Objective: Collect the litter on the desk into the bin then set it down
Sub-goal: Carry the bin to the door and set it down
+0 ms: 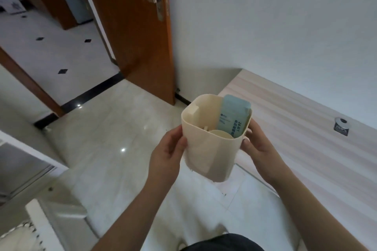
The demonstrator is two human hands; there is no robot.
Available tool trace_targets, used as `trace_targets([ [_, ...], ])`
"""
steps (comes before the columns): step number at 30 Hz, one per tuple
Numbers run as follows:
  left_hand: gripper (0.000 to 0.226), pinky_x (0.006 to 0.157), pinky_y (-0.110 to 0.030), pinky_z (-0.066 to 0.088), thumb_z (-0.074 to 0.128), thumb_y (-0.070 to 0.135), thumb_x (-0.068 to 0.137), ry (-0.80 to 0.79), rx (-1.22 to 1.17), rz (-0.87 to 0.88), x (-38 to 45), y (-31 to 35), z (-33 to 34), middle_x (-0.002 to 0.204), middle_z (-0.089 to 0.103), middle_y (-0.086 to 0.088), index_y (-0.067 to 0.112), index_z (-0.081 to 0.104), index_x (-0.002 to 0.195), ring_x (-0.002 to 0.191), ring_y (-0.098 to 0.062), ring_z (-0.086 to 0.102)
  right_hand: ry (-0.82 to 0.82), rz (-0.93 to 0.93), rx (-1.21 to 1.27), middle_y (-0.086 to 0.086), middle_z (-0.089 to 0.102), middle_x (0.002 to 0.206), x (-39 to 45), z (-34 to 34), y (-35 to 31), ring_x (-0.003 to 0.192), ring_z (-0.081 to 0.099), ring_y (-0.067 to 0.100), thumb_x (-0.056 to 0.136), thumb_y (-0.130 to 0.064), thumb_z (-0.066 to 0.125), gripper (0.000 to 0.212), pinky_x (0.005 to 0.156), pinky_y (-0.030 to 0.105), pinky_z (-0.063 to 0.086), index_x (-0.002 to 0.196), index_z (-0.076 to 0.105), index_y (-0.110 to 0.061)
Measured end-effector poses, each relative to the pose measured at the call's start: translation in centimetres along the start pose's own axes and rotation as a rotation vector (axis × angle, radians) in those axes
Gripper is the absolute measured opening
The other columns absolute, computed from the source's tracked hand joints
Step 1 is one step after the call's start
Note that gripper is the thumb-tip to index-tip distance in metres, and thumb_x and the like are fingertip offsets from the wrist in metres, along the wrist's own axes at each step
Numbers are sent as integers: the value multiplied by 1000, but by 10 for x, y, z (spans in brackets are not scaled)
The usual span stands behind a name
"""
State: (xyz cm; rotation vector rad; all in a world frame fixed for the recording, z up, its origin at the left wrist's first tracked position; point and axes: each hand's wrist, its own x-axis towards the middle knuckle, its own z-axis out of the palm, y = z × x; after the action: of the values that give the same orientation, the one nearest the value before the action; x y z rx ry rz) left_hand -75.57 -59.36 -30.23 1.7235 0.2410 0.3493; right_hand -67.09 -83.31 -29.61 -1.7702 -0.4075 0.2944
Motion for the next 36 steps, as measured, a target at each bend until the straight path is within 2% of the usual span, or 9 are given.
trace_targets([
  [4,61,89,-19,53,69,55,80,-66,-73,-39,13,-5,-6,129,60,24,42,49,136,117,-2,60,20,-28,60,-2,45,148,25,15,-3,130,46,27,91,-29,53,60,102,65,39,147,32,-35],
  [9,76,82,-7,48,76,69,63,-34,3,-50,47,-10,-9,136,51,20,67,36,128,120,4,52,28,-30,115,-8,49,143,66,26,-1,128,49,22,94,-21,55,54,102,58,42,142,38,-40],
  [13,90,75,-6,48,82,63,61,-36,60,-50,89,-11,-6,136,49,20,59,33,136,117,9,52,18,-44,147,-21,52,135,109,25,-2,125,50,7,92,-13,59,57,94,32,51,135,42,-46],
  [15,93,70,-6,49,84,64,57,-33,71,-77,110,-8,-8,135,49,24,65,31,133,115,13,52,9,-49,162,-25,54,128,129,25,-5,119,51,-2,91,-17,62,55,80,13,52,131,44,-50],
  [17,92,69,-7,49,85,65,55,-26,71,-105,127,-6,-12,132,49,29,69,31,130,114,14,52,-1,-43,190,-25,54,127,146,26,-6,118,51,-5,89,-18,64,56,77,4,47,131,44,-50],
  [22,91,81,-13,52,86,54,62,58,39,-139,146,-12,-26,134,52,25,55,35,138,120,5,53,-97,-57,213,-23,56,128,184,36,-6,120,50,-2,87,-19,67,59,81,4,46,133,44,-49],
  [28,100,101,-45,50,87,53,58,154,-53,-183,160,-24,-51,134,59,12,38,39,144,123,-7,55,-200,-36,209,-25,59,119,232,63,-13,111,55,-7,74,-48,72,60,74,10,52,128,47,-53],
  [32,99,99,-43,51,87,56,56,192,-62,-181,182,-29,-79,134,59,9,39,41,143,122,-9,56,-243,-38,215,-15,61,121,265,89,-14,116,56,7,73,-51,74,66,88,28,49,133,47,-45],
  [36,93,94,-36,55,86,57,59,200,-46,-169,207,-41,-118,130,61,15,44,42,140,120,-6,57,-268,-45,204,-16,61,118,295,125,-21,115,56,5,71,-55,75,66,82,15,52,131,47,-47],
])
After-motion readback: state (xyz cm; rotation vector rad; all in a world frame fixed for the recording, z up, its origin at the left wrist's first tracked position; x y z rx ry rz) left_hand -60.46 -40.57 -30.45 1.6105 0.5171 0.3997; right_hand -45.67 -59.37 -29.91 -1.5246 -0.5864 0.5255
